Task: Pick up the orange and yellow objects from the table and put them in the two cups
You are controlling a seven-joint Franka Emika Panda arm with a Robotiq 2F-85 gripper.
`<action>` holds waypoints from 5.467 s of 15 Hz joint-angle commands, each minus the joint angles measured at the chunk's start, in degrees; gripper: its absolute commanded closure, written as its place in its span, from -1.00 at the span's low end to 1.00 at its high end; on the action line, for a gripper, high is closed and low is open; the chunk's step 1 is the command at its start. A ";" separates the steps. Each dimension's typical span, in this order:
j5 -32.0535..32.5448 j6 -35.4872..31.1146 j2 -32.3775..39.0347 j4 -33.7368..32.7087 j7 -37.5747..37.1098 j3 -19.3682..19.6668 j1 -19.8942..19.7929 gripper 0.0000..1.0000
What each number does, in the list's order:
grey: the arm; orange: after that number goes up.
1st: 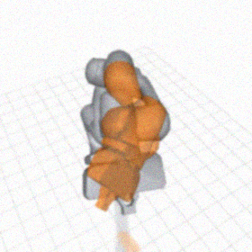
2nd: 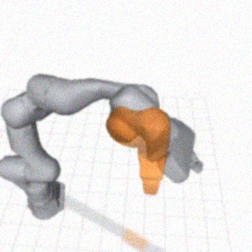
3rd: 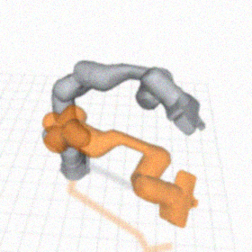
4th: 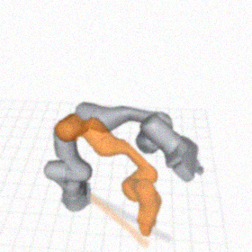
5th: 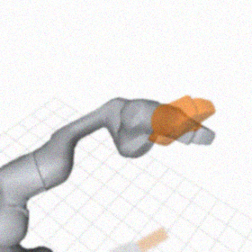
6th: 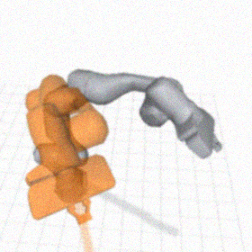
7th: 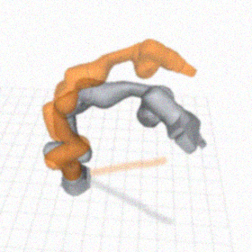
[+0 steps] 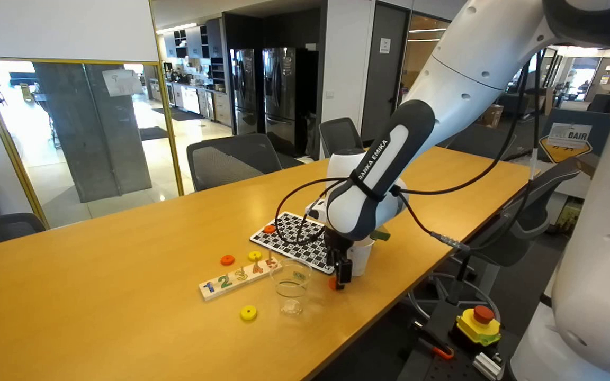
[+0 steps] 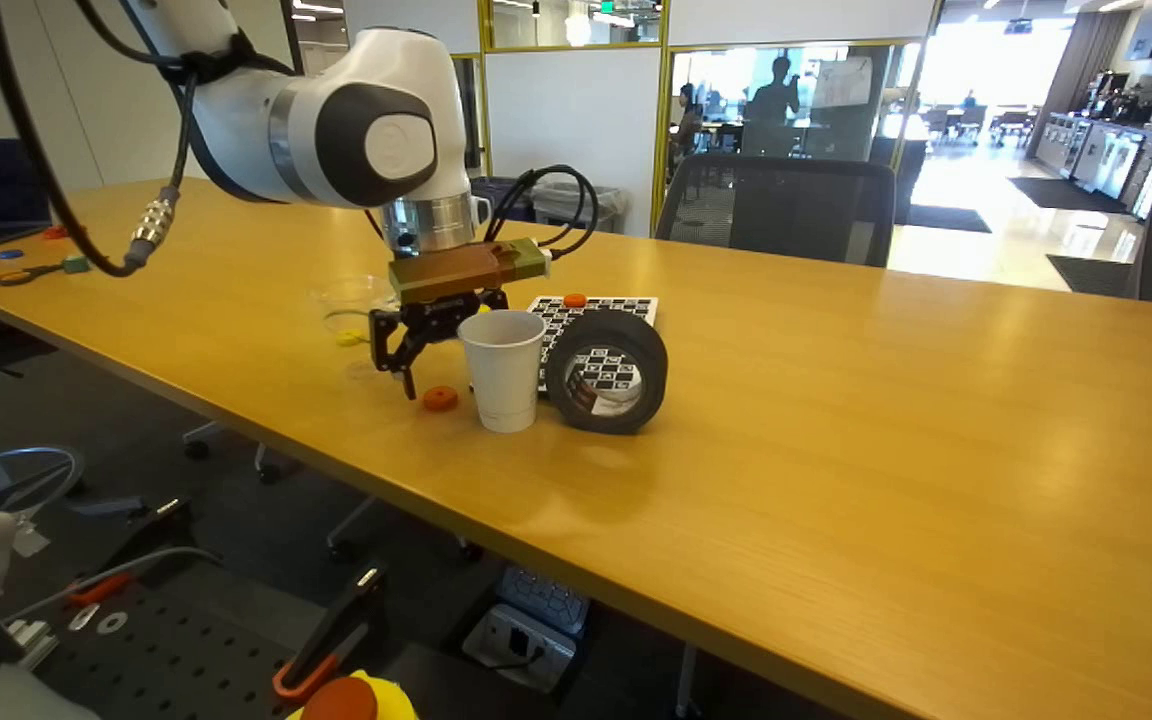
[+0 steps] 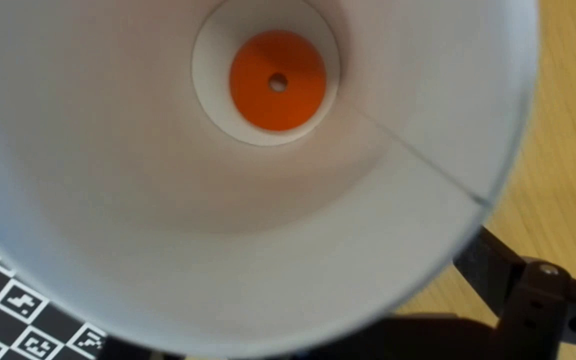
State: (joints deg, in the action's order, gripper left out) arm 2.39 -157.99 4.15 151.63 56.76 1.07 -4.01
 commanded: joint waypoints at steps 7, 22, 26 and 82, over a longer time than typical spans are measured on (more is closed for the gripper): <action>-7.27 1.56 -1.49 0.68 0.88 -1.53 -0.03 -1.00; -5.70 2.51 -0.90 0.40 -0.52 -1.01 0.03 -1.00; -5.86 2.36 -0.55 0.30 -0.62 -1.07 0.05 -0.32; 13.71 14.56 -5.77 -18.61 -44.73 -3.07 4.23 -1.00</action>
State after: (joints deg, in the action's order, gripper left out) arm 14.70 -142.87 -6.78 138.71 12.87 -0.28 -1.94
